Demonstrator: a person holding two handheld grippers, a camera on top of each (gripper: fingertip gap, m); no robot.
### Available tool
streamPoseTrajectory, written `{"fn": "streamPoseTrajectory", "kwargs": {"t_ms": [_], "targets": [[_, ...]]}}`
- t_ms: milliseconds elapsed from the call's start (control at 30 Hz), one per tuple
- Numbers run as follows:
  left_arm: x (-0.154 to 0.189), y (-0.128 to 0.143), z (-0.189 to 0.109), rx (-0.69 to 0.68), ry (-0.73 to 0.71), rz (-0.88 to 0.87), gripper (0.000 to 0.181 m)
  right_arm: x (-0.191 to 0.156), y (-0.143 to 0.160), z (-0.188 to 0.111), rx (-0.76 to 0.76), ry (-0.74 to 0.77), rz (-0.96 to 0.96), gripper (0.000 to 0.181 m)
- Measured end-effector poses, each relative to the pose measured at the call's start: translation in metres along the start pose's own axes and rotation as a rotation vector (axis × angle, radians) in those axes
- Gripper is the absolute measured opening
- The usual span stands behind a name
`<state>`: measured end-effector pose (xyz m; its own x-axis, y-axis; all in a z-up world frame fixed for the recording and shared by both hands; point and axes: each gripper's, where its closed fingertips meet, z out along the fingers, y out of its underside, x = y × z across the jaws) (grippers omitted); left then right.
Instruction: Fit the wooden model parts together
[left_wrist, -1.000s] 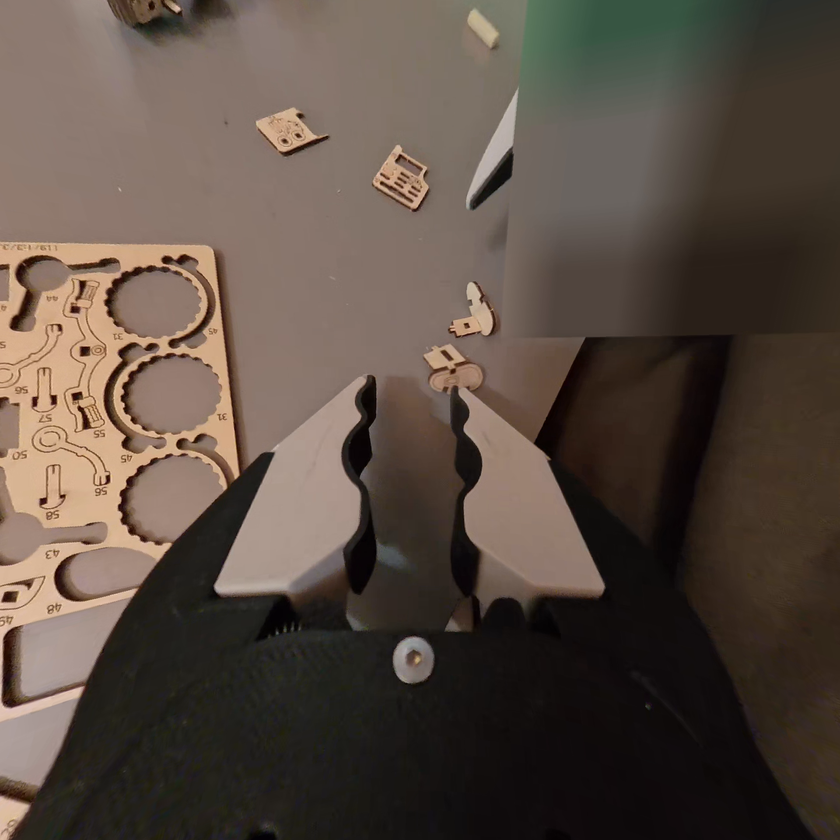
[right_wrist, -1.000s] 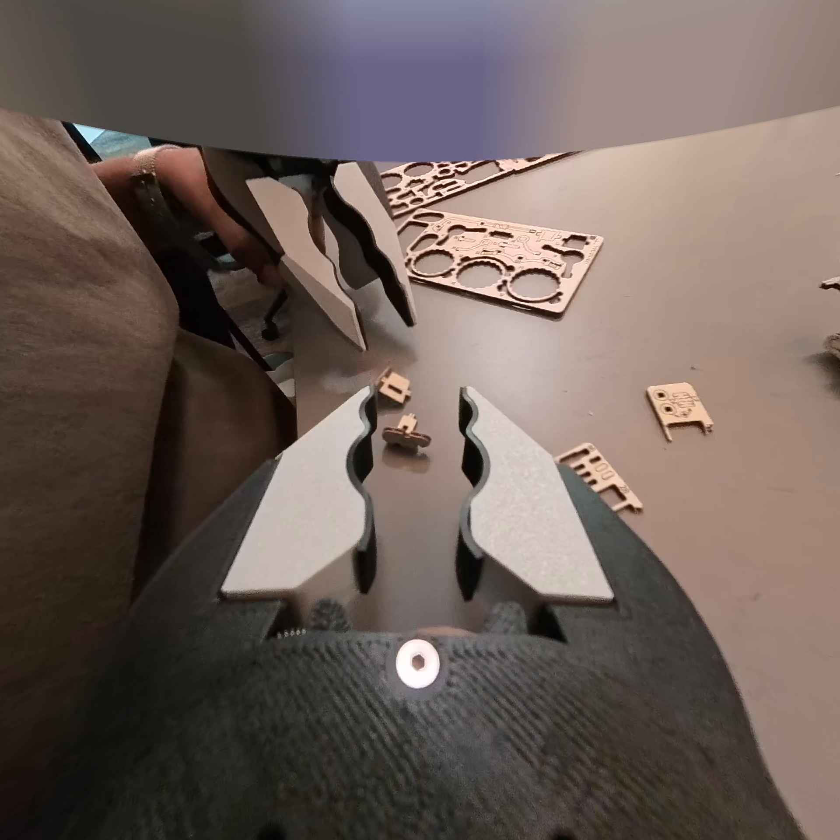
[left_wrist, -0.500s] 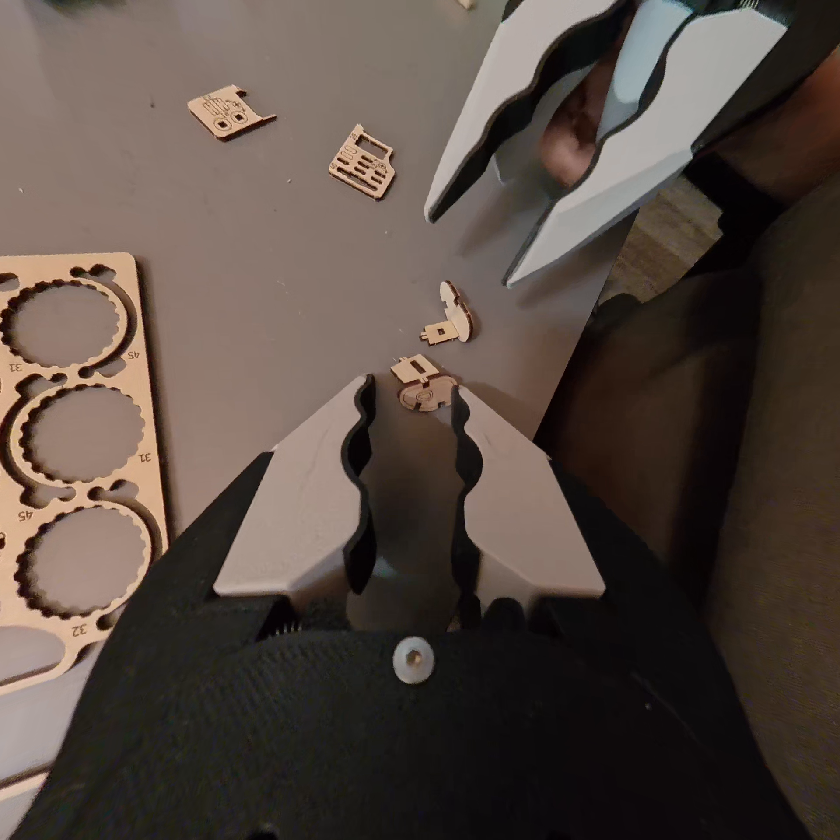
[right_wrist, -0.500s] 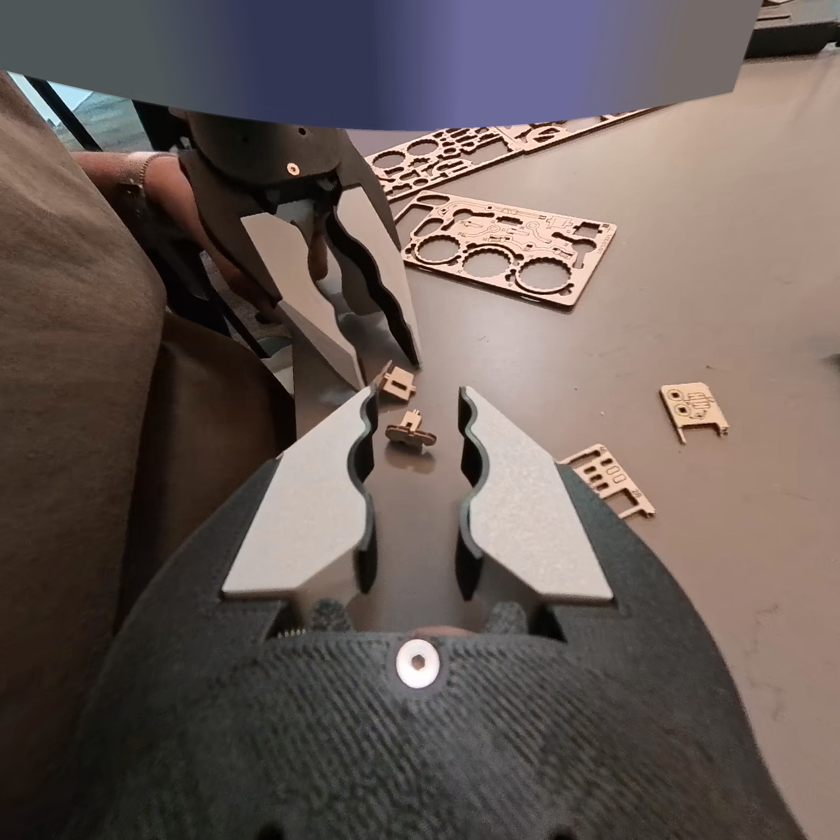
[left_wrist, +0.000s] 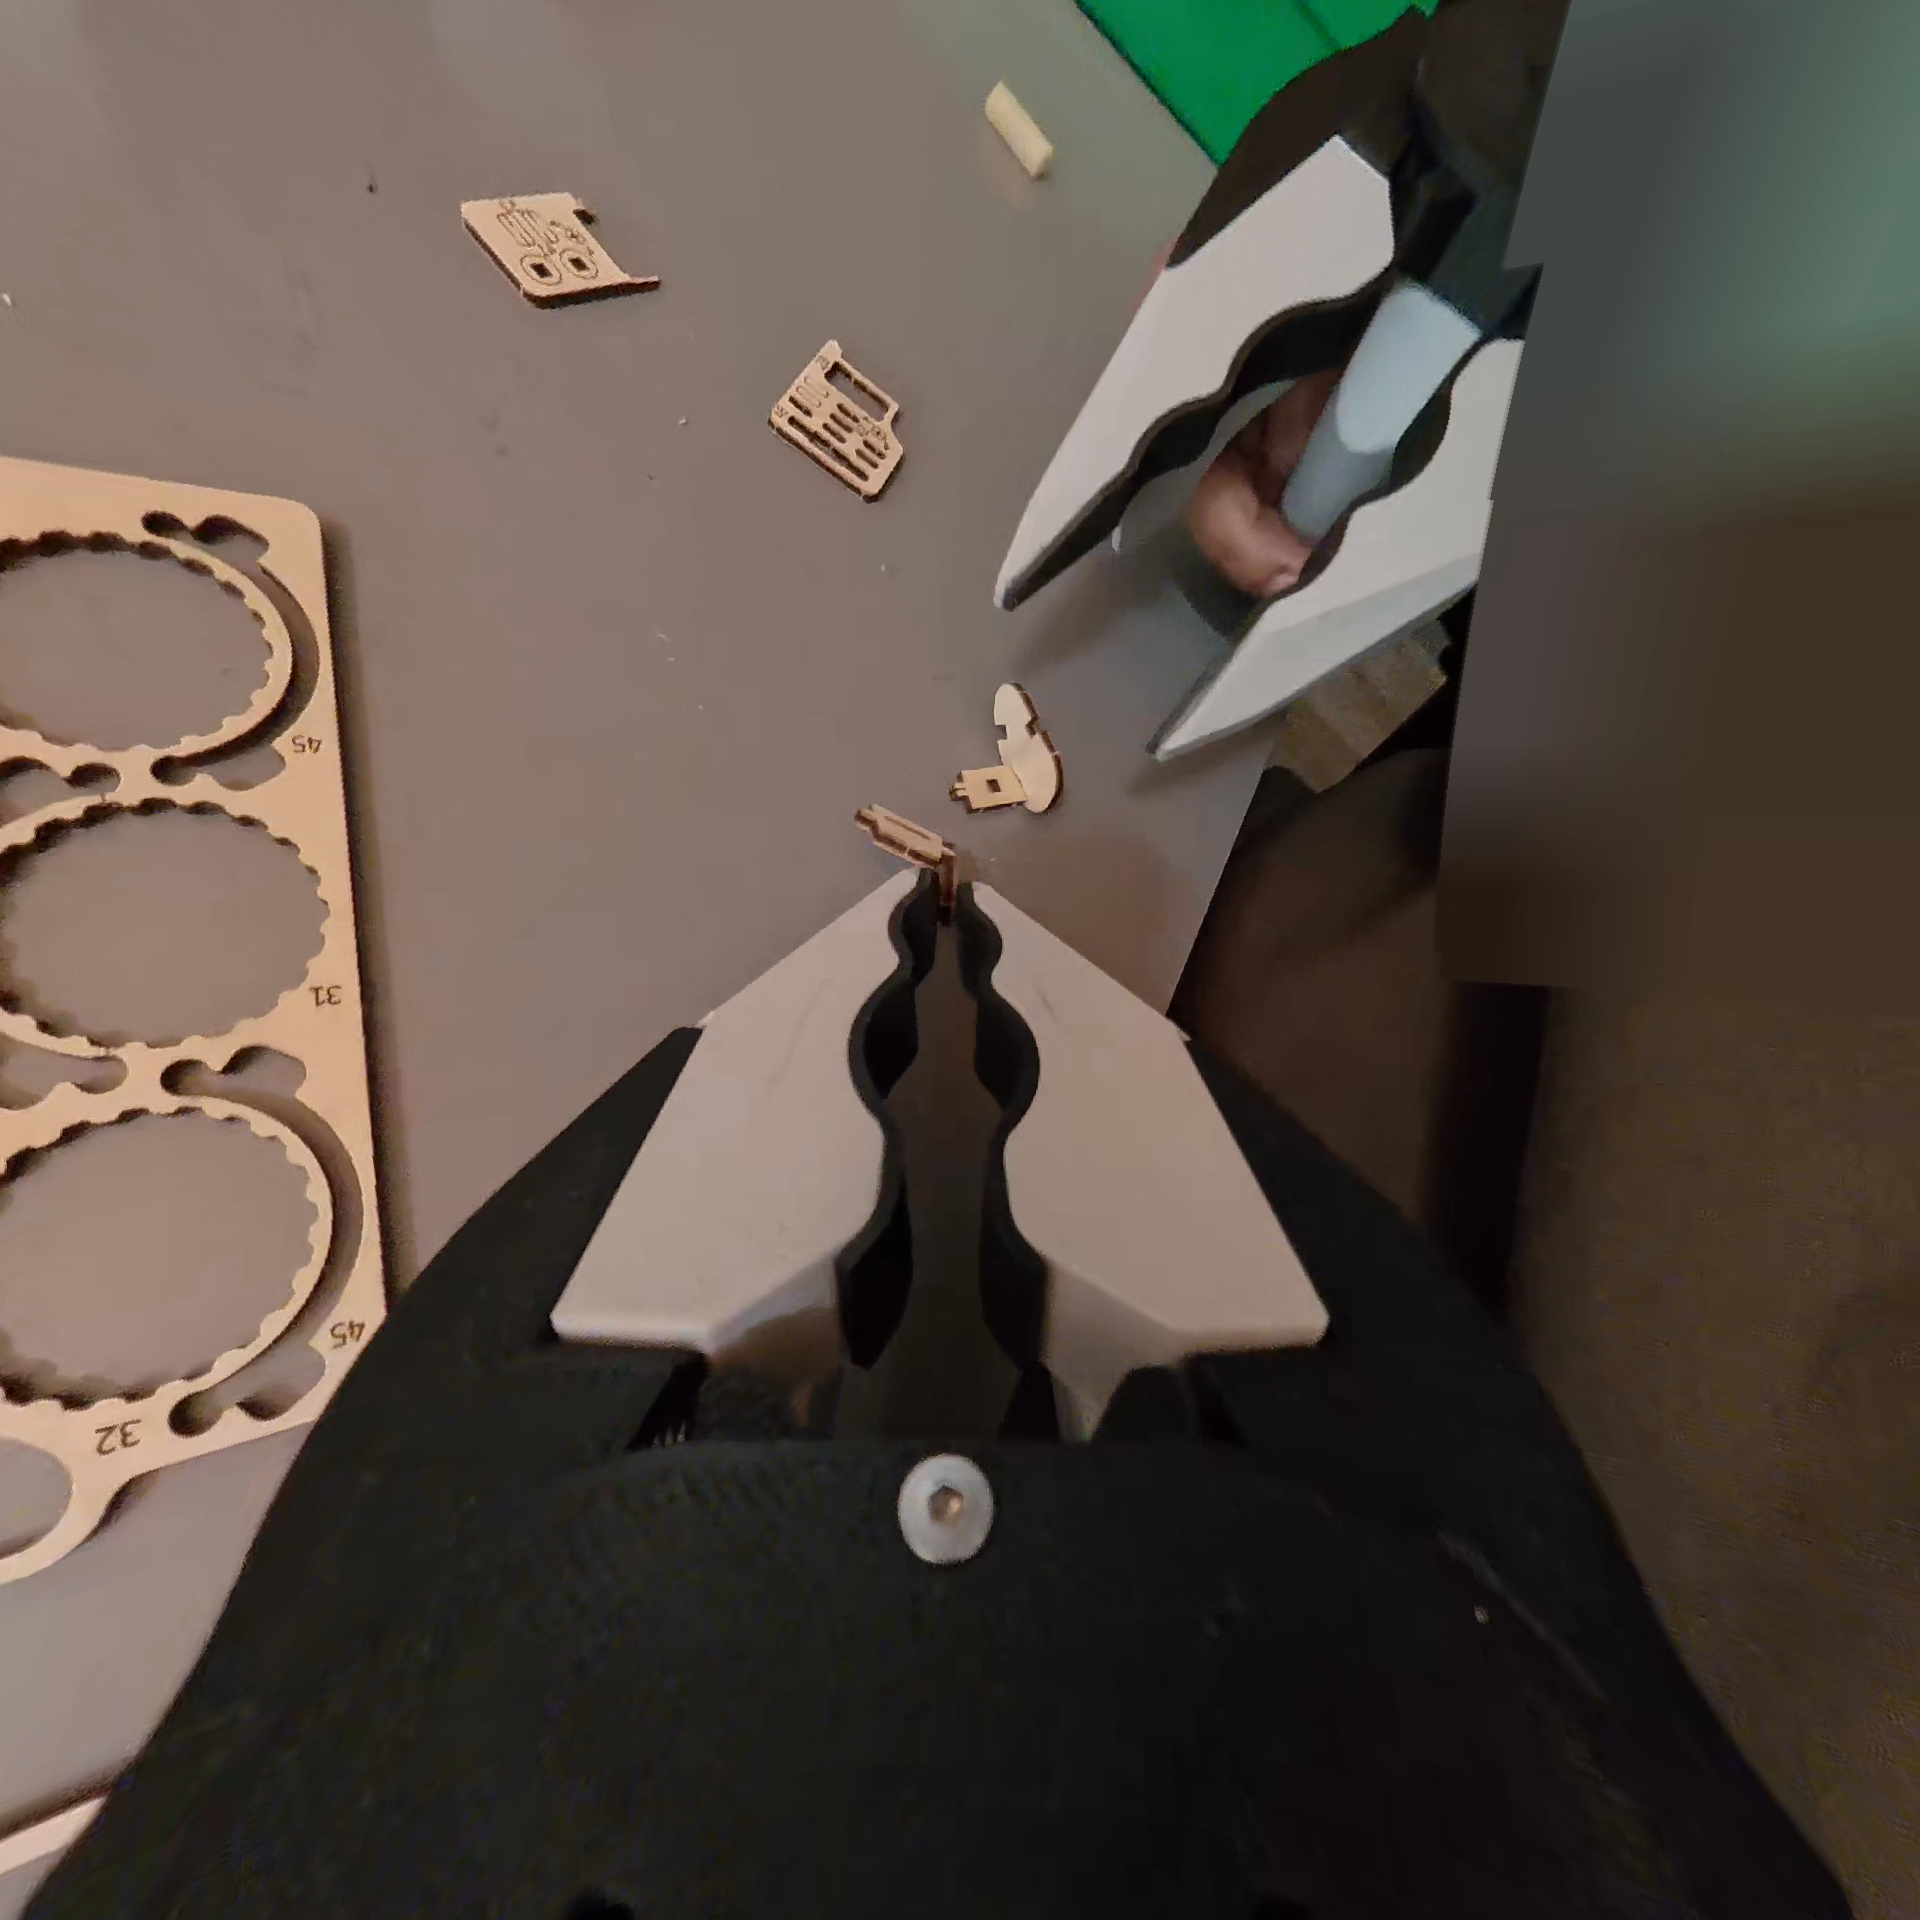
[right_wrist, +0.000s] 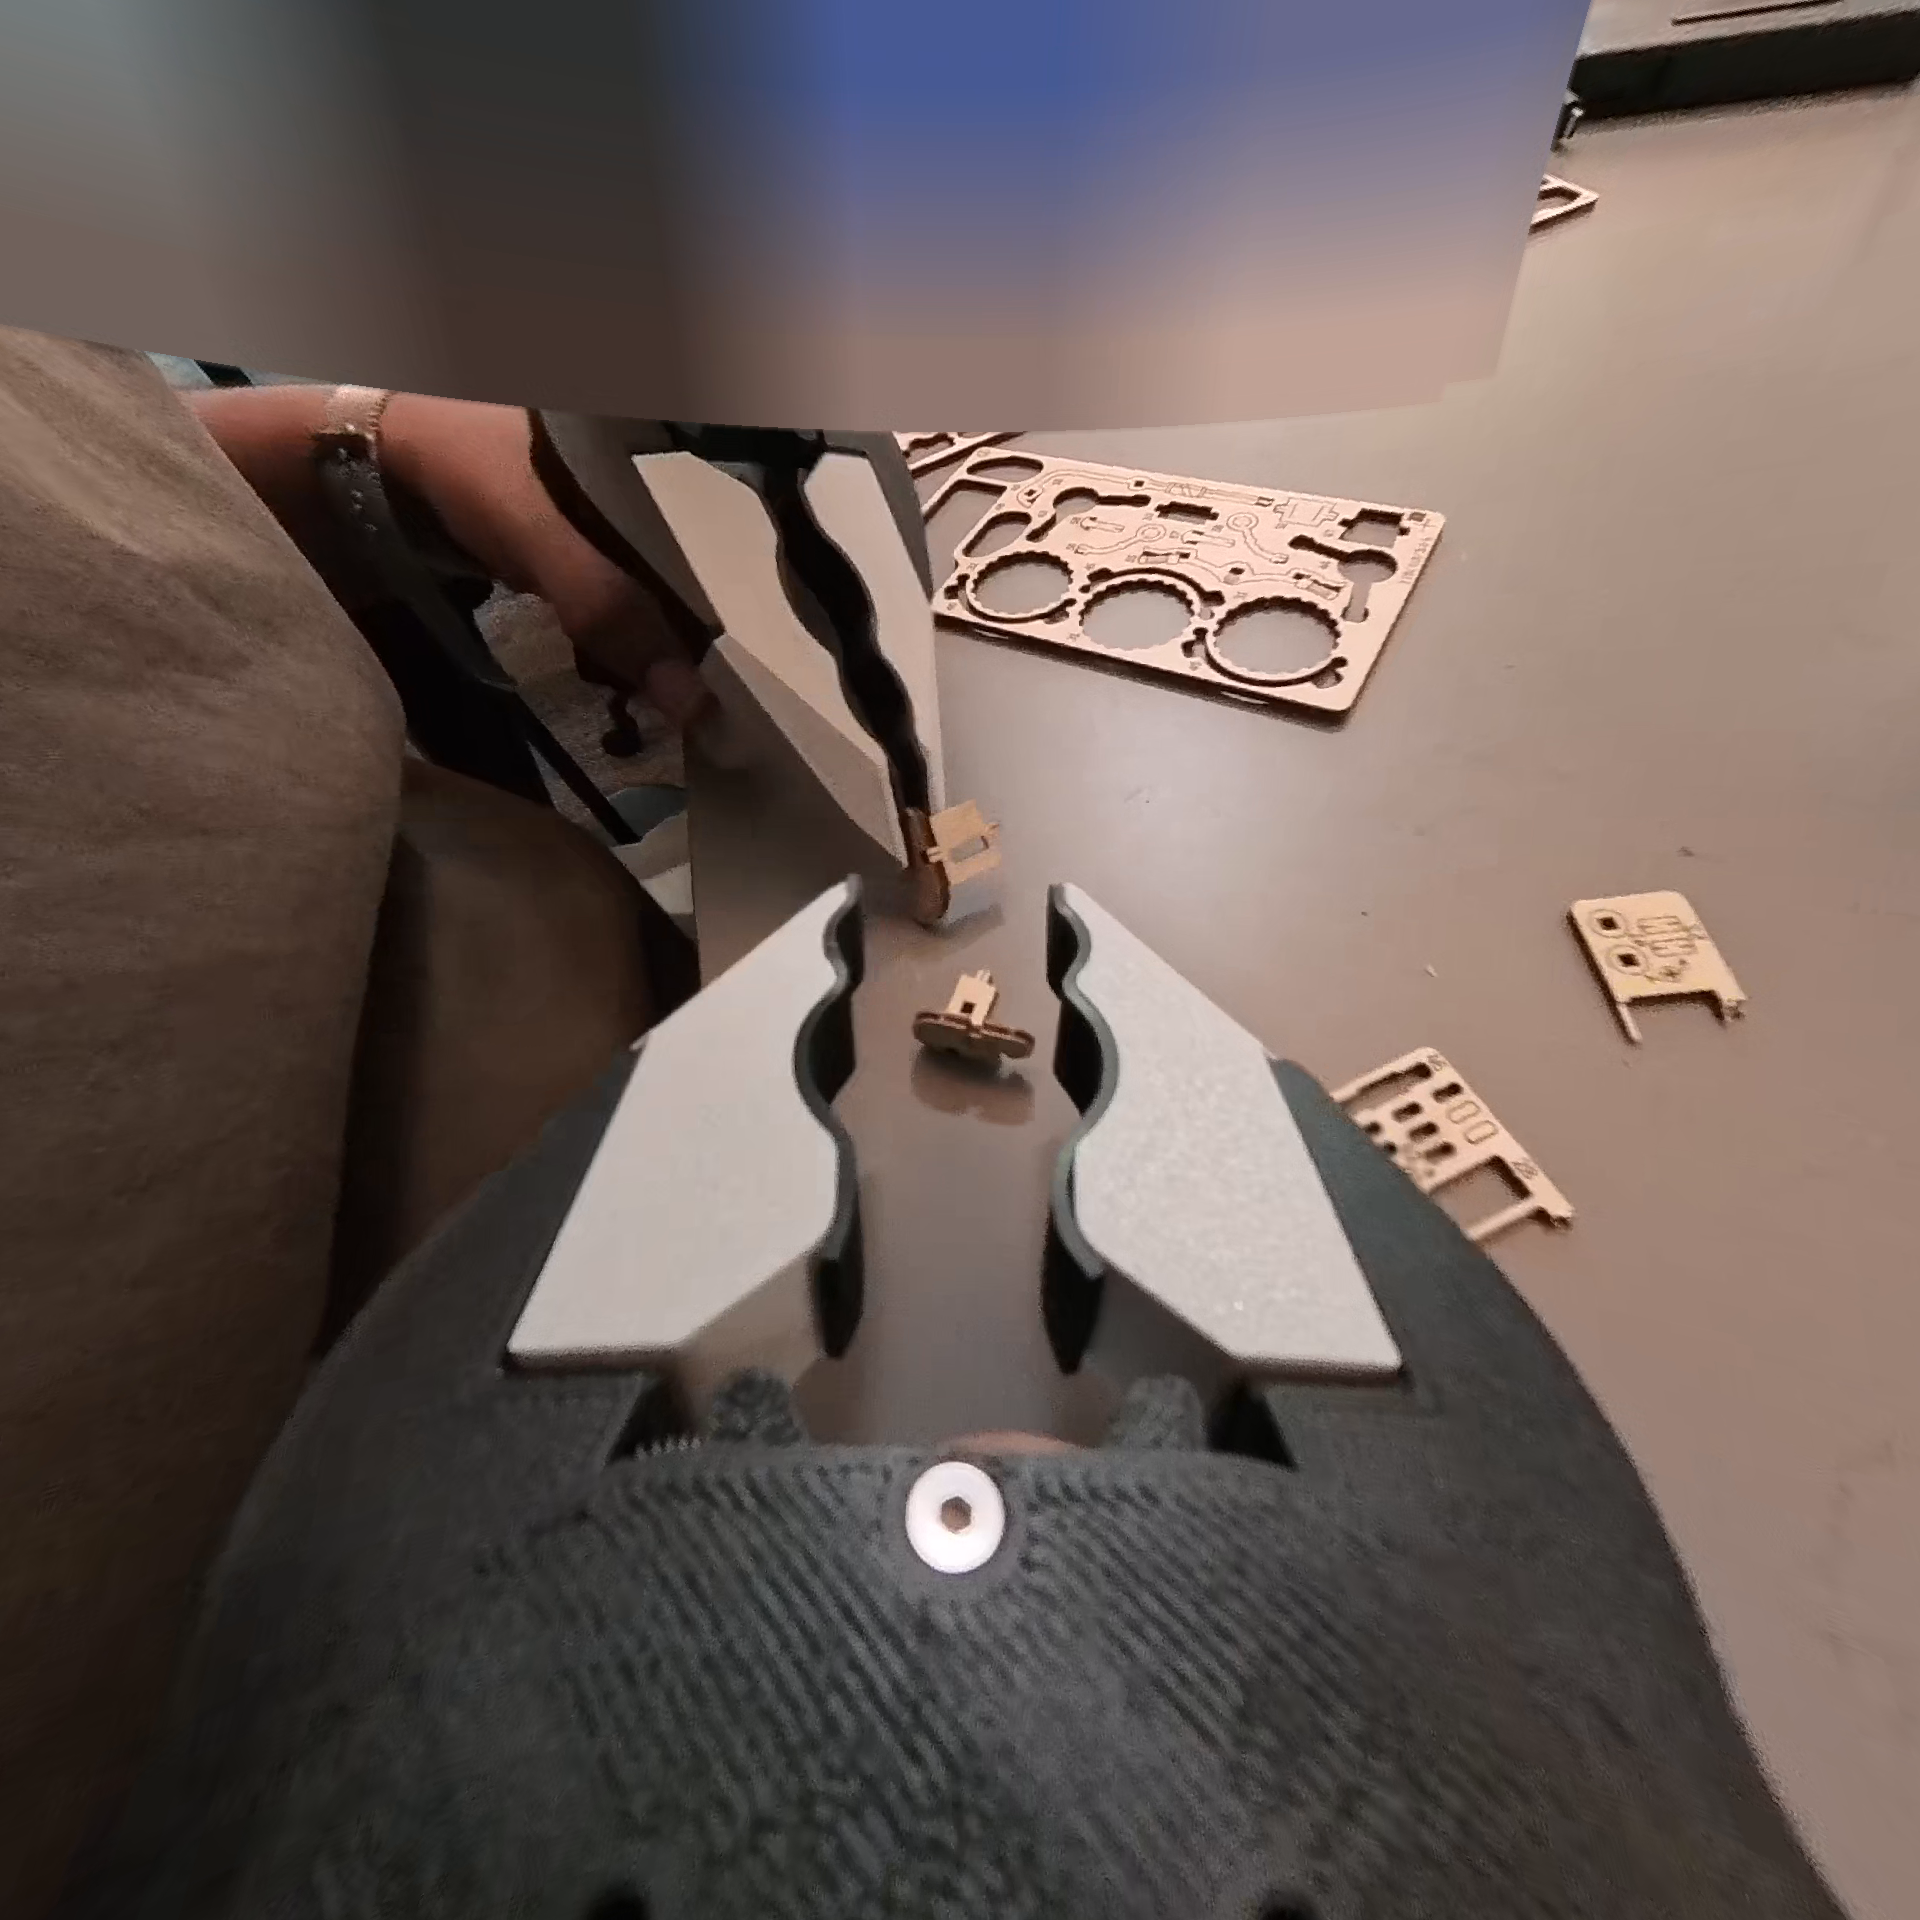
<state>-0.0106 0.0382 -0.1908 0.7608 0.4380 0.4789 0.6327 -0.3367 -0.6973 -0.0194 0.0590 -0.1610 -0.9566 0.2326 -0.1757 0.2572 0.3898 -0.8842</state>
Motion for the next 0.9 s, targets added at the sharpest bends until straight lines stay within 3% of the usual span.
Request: {"fn": "streamPoseTrajectory", "kwargs": {"t_ms": [200,400,667,900], "targets": [[0.008,-0.011,-0.005,0.075,0.111,-0.114,0.001,-0.002,-0.003,0.009,-0.009,0.056,-0.075,0.034],[0.022,-0.035,-0.019,0.212,0.355,-0.342,0.0,-0.007,-0.016,0.011,0.057,0.076,-0.141,0.039],[0.038,-0.037,-0.017,0.218,0.432,-0.364,0.0,-0.02,-0.027,0.007,0.128,-0.004,-0.1,0.031],[0.038,-0.041,-0.02,0.252,0.458,-0.418,0.0,-0.022,-0.027,0.006,0.127,0.021,-0.131,0.016]]}}
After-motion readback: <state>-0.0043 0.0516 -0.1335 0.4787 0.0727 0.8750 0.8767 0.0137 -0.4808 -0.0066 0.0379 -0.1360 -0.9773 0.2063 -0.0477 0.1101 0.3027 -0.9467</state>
